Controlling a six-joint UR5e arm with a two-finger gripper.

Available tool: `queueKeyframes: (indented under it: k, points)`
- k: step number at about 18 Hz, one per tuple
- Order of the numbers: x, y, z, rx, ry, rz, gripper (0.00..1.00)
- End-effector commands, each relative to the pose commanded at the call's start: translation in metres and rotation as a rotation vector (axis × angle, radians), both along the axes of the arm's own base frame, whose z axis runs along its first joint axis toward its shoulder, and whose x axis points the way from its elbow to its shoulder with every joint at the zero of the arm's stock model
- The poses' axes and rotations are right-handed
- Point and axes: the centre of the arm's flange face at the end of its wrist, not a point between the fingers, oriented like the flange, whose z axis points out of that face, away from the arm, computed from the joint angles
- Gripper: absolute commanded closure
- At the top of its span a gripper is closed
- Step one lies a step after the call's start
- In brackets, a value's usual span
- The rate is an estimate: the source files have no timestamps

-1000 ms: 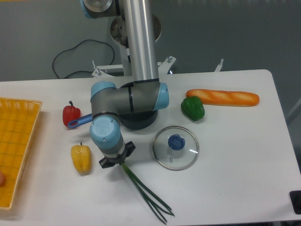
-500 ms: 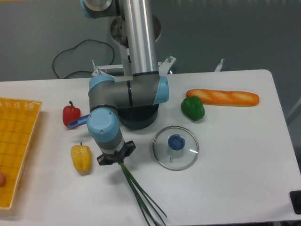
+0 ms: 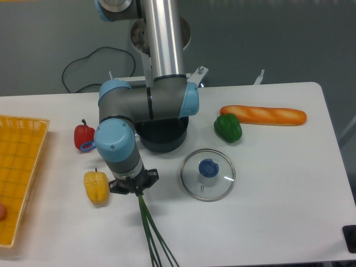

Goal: Pick up the green onion
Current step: 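Lift the green onion off the table and raise it toward the pot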

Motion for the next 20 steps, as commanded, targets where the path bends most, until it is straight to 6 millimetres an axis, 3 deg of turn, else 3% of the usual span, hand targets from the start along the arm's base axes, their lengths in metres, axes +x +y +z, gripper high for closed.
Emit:
queueKeyframes:
  k: [8, 13, 20]
  points:
    - [0.001, -0.016, 0.036, -0.019, 0.034, -0.338, 0.91]
    - [-0.027, -0.044, 0.066, -0.038, 0.048, -0.507, 0.91]
    - [-0.046, -0.076, 0.08, -0.098, -0.011, -0.674, 0.91]
